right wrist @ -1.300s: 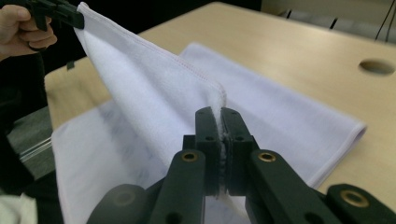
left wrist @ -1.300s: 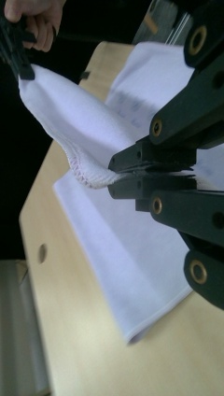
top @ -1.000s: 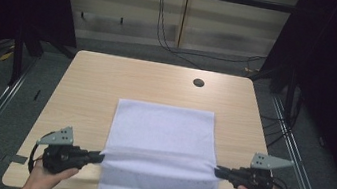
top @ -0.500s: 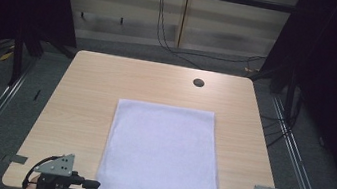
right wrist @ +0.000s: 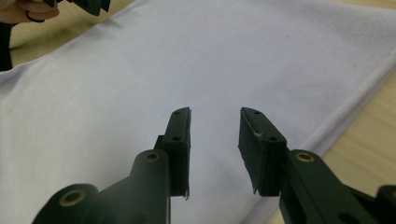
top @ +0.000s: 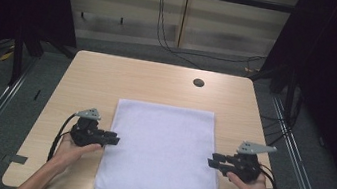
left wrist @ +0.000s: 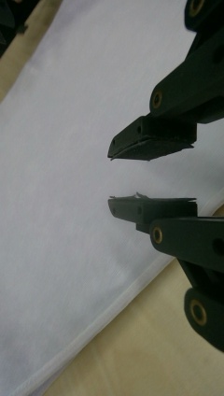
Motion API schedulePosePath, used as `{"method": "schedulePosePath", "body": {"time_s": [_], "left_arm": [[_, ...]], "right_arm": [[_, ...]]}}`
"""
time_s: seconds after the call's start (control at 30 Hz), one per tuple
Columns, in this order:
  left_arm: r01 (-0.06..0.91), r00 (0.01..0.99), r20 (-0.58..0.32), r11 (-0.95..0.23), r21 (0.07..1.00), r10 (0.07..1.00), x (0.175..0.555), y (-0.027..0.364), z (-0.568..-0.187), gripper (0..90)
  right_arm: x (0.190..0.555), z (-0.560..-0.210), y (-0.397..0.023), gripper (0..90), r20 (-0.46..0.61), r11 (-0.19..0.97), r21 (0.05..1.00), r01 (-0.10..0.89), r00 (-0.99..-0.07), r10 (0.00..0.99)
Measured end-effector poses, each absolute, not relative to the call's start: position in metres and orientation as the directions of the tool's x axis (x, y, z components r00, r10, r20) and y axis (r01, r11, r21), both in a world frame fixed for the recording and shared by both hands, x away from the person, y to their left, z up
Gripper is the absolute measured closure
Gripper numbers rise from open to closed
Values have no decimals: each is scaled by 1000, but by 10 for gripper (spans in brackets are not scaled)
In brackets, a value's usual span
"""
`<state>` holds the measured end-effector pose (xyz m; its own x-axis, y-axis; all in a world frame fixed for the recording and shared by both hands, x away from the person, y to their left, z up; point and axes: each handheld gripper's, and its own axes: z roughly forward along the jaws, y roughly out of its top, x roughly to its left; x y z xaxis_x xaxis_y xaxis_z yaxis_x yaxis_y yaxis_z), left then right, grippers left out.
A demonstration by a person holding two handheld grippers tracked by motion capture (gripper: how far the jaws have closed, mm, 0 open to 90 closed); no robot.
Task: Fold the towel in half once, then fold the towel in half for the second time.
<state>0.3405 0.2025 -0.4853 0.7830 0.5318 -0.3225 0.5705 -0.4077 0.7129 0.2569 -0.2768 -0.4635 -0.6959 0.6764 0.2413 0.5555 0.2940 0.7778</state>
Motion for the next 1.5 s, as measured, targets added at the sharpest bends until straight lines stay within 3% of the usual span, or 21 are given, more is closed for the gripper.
{"method": "schedulePosePath", "body": {"time_s": [0.23, 0.6, 0.67, 0.73, 0.9, 1.1, 1.5], "left_arm": [[581, 755, -272, -416, 699, 597, 363, 197, -498, 664], [555, 767, -226, -443, 704, 601, 360, 192, -502, 704], [547, 772, -215, -453, 704, 598, 359, 192, -502, 721], [540, 778, -209, -461, 704, 592, 357, 192, -502, 778], [536, 786, -221, -457, 710, 578, 348, 195, -503, 838], [511, 809, -200, -492, 704, 554, 335, 192, -502, 862], [533, 813, -252, -497, 685, 525, 304, 192, -500, 865]], "right_arm": [[310, -482, -245, 581, 199, 344, 738, 581, -674, 712], [333, -500, -246, 541, 166, 359, 706, 610, -636, 754], [332, -502, -245, 562, 165, 357, 701, 617, -627, 761], [329, -499, -242, 649, 97, 419, 684, 597, -644, 759], [324, -498, -245, 742, 115, 413, 674, 613, -639, 761], [307, -496, -246, 745, 117, 431, 658, 617, -650, 751], [270, -495, -256, 740, 175, 436, 650, 622, -681, 711]]}}
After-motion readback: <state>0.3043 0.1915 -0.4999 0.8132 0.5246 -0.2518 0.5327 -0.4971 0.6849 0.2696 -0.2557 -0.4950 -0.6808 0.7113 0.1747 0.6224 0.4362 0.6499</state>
